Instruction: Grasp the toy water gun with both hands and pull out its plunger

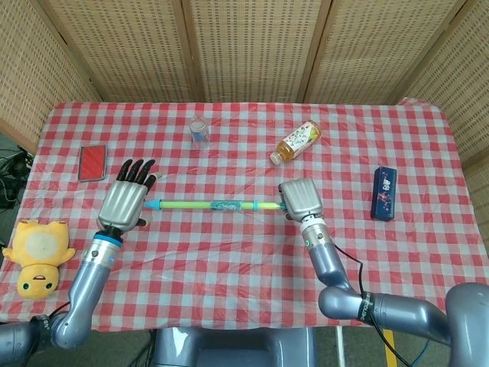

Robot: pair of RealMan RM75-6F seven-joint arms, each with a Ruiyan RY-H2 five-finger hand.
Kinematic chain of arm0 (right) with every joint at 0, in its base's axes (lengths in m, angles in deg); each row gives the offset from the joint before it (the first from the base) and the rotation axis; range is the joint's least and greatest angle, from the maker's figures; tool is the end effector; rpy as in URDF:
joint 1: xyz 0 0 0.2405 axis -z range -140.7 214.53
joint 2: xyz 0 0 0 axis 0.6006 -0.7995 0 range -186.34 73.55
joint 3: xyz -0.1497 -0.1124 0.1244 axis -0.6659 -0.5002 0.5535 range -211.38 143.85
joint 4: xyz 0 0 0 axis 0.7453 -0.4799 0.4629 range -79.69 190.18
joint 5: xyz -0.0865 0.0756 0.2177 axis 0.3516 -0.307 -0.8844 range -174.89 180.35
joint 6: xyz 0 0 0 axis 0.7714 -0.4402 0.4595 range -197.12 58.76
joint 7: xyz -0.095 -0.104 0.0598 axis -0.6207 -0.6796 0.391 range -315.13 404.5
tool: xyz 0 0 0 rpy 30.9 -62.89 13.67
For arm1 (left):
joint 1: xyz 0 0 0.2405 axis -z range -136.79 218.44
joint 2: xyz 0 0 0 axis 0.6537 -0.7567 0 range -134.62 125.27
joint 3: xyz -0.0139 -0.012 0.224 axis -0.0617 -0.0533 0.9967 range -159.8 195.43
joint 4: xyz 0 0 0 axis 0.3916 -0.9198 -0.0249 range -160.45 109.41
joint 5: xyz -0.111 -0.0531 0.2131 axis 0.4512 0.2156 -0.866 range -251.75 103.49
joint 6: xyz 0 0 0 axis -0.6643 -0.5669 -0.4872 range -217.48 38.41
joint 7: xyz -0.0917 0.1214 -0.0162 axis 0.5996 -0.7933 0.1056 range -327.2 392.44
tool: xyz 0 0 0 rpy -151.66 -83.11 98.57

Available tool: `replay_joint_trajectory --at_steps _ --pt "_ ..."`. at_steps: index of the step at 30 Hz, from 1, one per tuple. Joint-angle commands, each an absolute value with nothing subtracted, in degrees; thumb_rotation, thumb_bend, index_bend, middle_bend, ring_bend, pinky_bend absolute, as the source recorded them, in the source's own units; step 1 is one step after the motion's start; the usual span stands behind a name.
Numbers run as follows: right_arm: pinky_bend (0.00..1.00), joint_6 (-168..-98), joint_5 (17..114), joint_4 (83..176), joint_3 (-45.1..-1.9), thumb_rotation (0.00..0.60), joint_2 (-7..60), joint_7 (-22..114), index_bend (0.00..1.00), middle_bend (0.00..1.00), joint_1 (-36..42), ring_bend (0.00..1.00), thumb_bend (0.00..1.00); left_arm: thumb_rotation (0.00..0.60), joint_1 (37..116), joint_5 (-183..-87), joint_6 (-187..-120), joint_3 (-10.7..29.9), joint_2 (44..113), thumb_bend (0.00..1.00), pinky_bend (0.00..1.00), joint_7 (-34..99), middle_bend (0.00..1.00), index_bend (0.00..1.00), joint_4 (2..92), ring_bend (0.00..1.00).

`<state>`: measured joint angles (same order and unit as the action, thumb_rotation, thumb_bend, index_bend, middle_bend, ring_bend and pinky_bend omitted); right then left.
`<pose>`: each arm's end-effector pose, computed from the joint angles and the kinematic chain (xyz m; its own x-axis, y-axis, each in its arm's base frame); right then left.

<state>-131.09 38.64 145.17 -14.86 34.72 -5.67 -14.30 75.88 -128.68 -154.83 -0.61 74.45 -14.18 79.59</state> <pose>-0.0675 -0.3680 -0.0412 0.5690 -0.2089 0.7953 -0.8204 -0.2097 0.5319 -0.0998 0.3249 0.0189 0.5662 0.0880 0.8195 0.8128 -0.2249 -0.5374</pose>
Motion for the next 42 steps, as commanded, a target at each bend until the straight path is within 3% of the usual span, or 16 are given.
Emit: replay_joint_trajectory --at_steps 1,8,20,27,32,38,42 --pt "0.68 -130.9 38.0 144.5 -15.1 0.6 34.4 -5.3 0.85 1.0 -14.7 0.96 0.52 0.6 79.8 -123.4 -153.5 -1.7 77.2 0.13 0.0 -16.6 0.0 0.19 77.1 0.0" --pt "0.68 -130.1 37.2 143.4 -15.7 0.6 33.7 -3.4 0.85 1.0 -15.5 0.96 0.52 0.6 84.0 -117.9 -153.9 -1.0 80.7 0.13 0.0 -17.9 0.0 0.33 74.4 0.0" --pt "0.68 -130.3 37.4 144.5 -16.9 0.6 31.6 -1.0 0.86 1.0 -15.5 0.96 0.52 0.6 88.2 -114.4 -155.6 0.3 84.4 0.14 0.0 -18.7 0.0 0.34 71.2 0.0" --pt "0.68 -130.8 36.5 146.3 -17.6 0.6 30.2 -0.3 0.86 1.0 -15.3 0.96 0.52 0.6 89.5 -113.4 -156.9 0.8 86.1 0.21 0.0 -18.0 0.0 0.36 70.1 0.0" --pt "0.68 -131.1 35.8 146.8 -17.9 0.6 29.8 0.1 0.86 1.0 -15.3 0.96 0.52 0.6 90.0 -113.7 -158.1 1.3 87.3 0.32 0.0 -17.6 0.0 0.38 68.9 0.0" --pt "0.68 -131.4 35.5 147.6 -18.2 0.6 29.2 0.6 0.86 1.0 -15.4 0.96 0.52 0.6 90.5 -113.2 -158.6 1.6 88.4 0.33 0.0 -16.9 0.0 0.39 67.2 0.0" --pt "0.68 -131.7 35.3 148.0 -18.6 0.6 28.9 0.4 0.86 1.0 -15.7 0.96 0.52 0.6 90.5 -113.4 -159.6 1.8 89.4 0.35 0.0 -16.2 0.0 0.46 66.1 0.0"
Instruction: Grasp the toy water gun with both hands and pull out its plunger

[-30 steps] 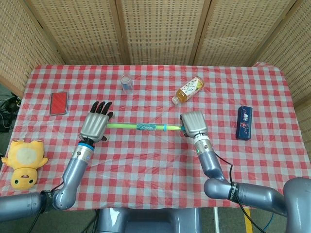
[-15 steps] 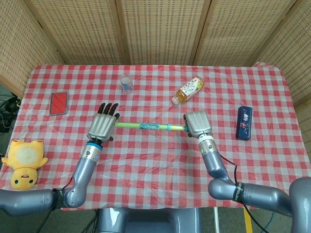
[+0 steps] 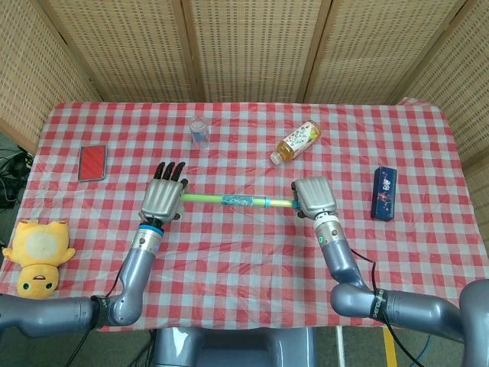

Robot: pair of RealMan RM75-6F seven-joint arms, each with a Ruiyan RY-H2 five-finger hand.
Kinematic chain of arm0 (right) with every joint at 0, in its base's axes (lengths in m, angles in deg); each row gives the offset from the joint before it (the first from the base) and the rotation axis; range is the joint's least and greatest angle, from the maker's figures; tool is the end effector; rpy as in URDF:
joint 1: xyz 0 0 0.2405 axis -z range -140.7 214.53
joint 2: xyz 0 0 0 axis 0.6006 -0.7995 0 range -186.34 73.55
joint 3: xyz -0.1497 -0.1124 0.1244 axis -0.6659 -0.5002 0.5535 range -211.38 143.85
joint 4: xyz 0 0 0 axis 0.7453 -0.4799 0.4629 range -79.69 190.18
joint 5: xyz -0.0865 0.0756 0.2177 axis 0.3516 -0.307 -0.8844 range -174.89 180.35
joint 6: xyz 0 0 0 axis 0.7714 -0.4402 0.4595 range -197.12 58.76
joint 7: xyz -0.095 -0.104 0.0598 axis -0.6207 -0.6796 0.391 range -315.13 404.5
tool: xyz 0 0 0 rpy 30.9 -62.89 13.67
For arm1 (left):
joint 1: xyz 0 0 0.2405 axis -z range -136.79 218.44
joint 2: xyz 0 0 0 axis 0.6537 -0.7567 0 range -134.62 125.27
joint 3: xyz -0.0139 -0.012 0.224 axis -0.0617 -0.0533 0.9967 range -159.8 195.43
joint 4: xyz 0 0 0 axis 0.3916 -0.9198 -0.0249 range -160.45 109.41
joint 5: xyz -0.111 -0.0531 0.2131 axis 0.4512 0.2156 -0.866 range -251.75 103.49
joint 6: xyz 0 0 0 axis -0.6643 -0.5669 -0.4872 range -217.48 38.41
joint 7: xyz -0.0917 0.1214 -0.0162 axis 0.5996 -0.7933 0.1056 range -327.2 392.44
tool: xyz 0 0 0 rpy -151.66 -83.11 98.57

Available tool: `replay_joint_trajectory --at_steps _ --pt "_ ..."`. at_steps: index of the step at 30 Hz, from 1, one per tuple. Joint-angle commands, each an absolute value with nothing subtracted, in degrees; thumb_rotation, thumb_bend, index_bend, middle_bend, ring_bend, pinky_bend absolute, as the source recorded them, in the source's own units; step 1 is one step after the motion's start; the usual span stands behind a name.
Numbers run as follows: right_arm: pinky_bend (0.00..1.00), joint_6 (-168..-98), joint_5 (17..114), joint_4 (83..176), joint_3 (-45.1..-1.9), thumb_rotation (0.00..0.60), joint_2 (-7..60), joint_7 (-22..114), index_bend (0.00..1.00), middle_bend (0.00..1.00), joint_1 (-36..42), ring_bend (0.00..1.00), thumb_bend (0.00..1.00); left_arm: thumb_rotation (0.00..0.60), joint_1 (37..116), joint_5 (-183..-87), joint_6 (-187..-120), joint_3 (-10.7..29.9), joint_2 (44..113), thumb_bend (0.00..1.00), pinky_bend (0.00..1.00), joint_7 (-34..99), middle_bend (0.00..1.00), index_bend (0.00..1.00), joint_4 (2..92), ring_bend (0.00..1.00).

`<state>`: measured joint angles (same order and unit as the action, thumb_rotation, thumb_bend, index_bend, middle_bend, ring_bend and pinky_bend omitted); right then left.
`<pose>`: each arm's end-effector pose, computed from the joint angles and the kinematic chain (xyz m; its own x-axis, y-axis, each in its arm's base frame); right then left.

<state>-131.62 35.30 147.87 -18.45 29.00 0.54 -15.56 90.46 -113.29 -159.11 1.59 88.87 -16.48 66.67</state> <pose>-0.0880 -0.3697 -0.0237 0.5317 -0.2426 0.8114 -0.8468 -0.1652 0.5055 -0.0682 0.3453 -0.0453 0.5478 0.1688 0.8194 0.8344 -0.1808 -0.5207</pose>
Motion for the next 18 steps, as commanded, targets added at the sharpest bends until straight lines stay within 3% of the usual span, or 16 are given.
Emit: replay_joint_trajectory --at_steps 1,13,18 --pt "0.68 -131.8 35.3 148.3 -18.7 0.6 28.9 0.6 0.86 1.0 -15.7 0.96 0.52 0.6 90.4 -113.4 -160.2 1.7 89.7 0.35 0.0 -16.0 0.0 0.47 65.8 0.0" --pt "0.68 -133.0 34.9 148.6 -19.7 0.6 28.7 -0.2 0.86 1.0 -16.3 0.96 0.52 0.6 90.3 -112.9 -162.5 2.3 90.6 0.38 0.0 -17.2 0.0 0.54 64.8 0.0" --pt "0.68 -133.2 34.9 148.3 -20.0 0.6 28.9 -0.5 0.86 1.0 -16.5 0.96 0.52 0.6 90.4 -111.3 -162.7 2.3 90.4 0.38 0.0 -18.9 0.0 0.49 65.0 0.0"
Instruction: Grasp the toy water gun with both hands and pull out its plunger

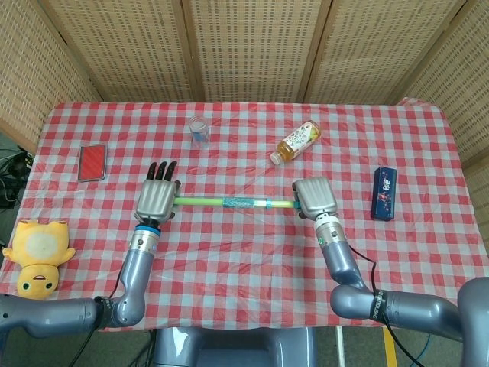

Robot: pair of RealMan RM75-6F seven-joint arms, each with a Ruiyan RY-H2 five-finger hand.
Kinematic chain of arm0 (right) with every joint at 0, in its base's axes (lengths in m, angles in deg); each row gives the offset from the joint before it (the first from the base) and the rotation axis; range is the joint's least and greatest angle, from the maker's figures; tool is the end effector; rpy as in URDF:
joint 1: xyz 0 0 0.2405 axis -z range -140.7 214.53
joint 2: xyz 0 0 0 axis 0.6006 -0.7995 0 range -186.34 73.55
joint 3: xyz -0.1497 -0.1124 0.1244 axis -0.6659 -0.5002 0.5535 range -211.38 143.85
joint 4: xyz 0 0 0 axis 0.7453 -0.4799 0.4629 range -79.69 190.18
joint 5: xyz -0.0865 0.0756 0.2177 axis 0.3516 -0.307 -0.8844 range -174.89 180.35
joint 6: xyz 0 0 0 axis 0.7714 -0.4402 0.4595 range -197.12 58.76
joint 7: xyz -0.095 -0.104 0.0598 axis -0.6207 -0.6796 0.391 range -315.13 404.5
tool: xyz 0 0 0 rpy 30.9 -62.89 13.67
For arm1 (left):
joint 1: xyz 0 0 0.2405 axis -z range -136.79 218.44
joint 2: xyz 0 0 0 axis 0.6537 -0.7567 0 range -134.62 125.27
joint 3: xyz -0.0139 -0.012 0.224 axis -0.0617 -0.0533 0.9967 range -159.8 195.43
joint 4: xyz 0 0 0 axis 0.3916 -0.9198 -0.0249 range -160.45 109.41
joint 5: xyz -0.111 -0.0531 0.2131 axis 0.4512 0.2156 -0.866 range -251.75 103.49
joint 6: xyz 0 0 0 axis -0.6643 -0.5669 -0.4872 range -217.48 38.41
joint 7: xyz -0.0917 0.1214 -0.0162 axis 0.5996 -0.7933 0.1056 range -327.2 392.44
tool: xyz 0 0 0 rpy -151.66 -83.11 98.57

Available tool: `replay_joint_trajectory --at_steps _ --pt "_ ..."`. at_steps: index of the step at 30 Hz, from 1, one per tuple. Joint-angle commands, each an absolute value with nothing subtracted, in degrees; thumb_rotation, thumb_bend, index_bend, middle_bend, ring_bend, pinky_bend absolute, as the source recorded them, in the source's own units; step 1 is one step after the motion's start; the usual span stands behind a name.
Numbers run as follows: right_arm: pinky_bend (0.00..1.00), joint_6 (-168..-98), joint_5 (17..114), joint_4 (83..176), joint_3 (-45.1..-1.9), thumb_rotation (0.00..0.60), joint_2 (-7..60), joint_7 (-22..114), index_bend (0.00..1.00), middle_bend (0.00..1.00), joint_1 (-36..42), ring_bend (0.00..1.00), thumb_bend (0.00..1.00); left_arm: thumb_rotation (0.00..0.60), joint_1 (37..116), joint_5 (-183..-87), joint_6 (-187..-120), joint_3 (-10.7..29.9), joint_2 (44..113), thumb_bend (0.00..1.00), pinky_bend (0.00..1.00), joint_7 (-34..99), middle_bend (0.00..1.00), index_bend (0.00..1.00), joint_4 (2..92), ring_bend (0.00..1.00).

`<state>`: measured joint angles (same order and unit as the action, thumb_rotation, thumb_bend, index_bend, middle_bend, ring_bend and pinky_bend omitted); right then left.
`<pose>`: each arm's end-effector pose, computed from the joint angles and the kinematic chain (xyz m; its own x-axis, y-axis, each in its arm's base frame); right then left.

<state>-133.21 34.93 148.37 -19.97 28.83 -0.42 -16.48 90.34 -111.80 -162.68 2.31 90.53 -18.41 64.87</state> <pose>-0.0888 -0.3665 -0.0239 0.5614 -0.2329 0.7941 -0.8275 -0.1700 0.5351 -0.0791 0.3453 -0.0460 0.5753 0.1561 0.8029 0.8179 -0.1190 -0.5629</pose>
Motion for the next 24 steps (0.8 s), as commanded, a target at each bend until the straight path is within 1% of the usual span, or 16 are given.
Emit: replay_joint_trajectory --at_steps 1,4,6,8,10,16,19,22,24 --pt "0.68 -133.3 34.9 148.3 -20.1 0.6 28.9 -0.5 0.86 1.0 -16.6 0.96 0.52 0.6 90.5 -111.2 -162.7 2.3 90.3 0.38 0.0 -19.0 0.0 0.48 65.1 0.0" --pt "0.68 -133.3 34.8 147.9 -20.3 0.6 29.0 -0.6 0.86 1.0 -16.6 0.96 0.52 0.6 90.6 -111.0 -162.7 2.3 90.1 0.37 0.0 -19.3 0.0 0.46 65.2 0.0" --pt "0.68 -133.3 34.7 147.6 -20.4 0.6 29.1 -0.6 0.86 1.0 -16.6 0.96 0.52 0.6 90.6 -110.9 -162.7 2.3 89.9 0.34 0.0 -19.5 0.0 0.44 65.5 0.0" --pt "0.68 -133.3 34.7 147.5 -20.5 0.6 29.2 -0.4 0.86 1.0 -16.6 0.96 0.52 0.6 90.7 -110.6 -162.5 2.1 89.6 0.28 0.0 -19.5 0.0 0.42 65.8 0.0" --pt "0.68 -133.3 34.7 147.4 -20.5 0.6 29.2 -0.3 0.86 1.0 -16.6 0.96 0.52 0.6 90.8 -110.5 -162.3 2.2 89.5 0.26 0.0 -19.4 0.0 0.42 66.1 0.0" --pt "0.68 -133.4 34.7 147.5 -20.6 0.6 29.1 -0.3 0.86 1.0 -16.7 0.96 0.52 0.6 90.9 -110.6 -162.3 2.3 89.1 0.25 0.0 -19.2 0.0 0.42 66.8 0.0" --pt "0.68 -133.4 34.8 147.6 -20.6 0.6 29.0 -0.1 0.86 1.0 -16.6 0.96 0.52 0.6 91.0 -110.8 -162.5 2.4 89.2 0.25 0.0 -19.3 0.0 0.43 66.8 0.0" --pt "0.68 -133.5 34.9 147.7 -20.8 0.6 29.0 -0.1 0.86 1.0 -16.6 0.96 0.52 0.6 91.0 -110.8 -162.8 2.4 89.5 0.28 0.0 -19.3 0.0 0.46 66.5 0.0" --pt "0.68 -133.5 34.9 147.8 -20.9 0.6 29.0 -0.2 0.86 1.0 -16.6 0.96 0.52 0.6 91.1 -110.7 -162.9 2.5 89.7 0.31 0.0 -19.4 0.0 0.48 66.4 0.0"
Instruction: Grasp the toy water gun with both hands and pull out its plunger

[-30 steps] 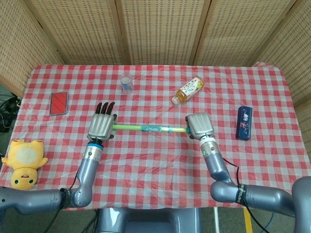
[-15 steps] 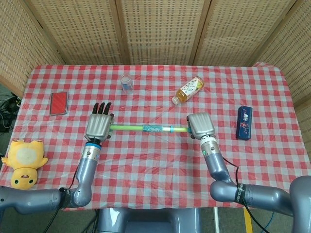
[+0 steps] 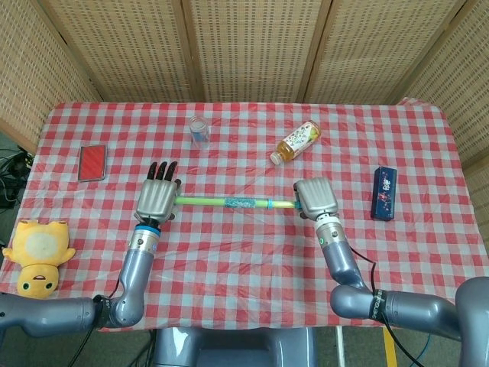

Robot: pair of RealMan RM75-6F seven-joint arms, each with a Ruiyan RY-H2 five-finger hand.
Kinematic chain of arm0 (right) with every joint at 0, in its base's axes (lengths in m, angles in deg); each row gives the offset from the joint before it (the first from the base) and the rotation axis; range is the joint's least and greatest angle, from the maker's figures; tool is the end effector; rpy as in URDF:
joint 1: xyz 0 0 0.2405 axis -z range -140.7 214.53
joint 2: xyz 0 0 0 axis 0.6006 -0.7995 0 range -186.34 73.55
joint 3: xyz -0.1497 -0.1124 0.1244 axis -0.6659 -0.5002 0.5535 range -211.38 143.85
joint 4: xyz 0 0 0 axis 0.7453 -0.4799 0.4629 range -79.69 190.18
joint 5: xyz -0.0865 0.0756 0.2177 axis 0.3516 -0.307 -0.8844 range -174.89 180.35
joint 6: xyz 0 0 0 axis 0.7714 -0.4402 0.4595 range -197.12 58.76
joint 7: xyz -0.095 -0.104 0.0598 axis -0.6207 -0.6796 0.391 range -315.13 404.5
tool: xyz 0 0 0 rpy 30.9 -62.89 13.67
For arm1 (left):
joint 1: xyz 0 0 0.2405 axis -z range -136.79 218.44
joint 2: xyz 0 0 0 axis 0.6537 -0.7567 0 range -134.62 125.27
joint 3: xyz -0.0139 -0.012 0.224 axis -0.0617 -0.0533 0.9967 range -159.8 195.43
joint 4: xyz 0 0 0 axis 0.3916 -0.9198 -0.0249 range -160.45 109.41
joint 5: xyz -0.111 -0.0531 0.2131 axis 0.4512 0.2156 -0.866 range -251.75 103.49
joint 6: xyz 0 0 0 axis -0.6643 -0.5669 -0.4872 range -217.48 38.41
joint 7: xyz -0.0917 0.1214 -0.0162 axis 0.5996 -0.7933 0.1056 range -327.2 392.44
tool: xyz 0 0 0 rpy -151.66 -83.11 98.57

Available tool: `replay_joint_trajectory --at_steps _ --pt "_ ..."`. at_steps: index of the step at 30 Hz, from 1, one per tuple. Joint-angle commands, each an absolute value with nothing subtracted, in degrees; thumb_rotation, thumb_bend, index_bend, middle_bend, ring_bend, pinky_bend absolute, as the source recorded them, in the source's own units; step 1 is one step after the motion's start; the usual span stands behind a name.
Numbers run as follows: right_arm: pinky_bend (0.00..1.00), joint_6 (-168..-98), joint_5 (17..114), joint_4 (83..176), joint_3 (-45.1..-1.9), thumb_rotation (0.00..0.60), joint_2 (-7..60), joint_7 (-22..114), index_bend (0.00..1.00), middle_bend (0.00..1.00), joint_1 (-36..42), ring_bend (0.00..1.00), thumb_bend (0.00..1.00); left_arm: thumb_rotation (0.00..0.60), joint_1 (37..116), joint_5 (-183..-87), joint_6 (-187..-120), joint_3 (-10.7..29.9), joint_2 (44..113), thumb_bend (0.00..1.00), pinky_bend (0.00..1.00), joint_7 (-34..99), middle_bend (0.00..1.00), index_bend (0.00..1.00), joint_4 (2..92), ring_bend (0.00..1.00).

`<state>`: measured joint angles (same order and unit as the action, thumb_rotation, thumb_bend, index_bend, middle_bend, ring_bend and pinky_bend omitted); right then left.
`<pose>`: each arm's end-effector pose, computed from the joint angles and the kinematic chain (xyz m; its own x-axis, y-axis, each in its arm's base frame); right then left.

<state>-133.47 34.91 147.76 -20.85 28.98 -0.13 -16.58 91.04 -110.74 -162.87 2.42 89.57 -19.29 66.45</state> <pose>-0.0938 -0.3663 -0.0251 0.5698 -0.2342 0.7877 -0.8218 -0.1654 0.5453 -0.0751 0.3437 -0.0436 0.5825 0.1617 0.7966 0.8128 -0.1280 -0.5683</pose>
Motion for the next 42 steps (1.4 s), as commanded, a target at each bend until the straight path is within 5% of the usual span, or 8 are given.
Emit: replay_joint_trajectory --at_steps 1,6,42 --pt "0.68 -133.5 34.8 147.7 -21.0 0.6 29.0 -0.2 0.86 1.0 -16.6 0.96 0.52 0.6 91.1 -110.7 -163.0 2.5 89.7 0.34 0.0 -19.4 0.0 0.49 66.4 0.0" --pt "0.68 -133.6 34.6 147.5 -21.2 0.6 29.0 -0.4 0.86 1.0 -16.5 0.96 0.52 0.6 91.0 -111.2 -163.6 2.6 89.7 0.44 0.0 -19.1 0.0 0.51 67.1 0.0" --pt "0.68 -135.1 30.8 143.2 -20.0 0.6 25.1 0.6 0.86 1.0 -13.7 0.96 0.51 0.6 81.6 -119.1 -163.2 8.3 75.6 0.44 0.0 -9.7 0.0 0.52 72.3 0.0"
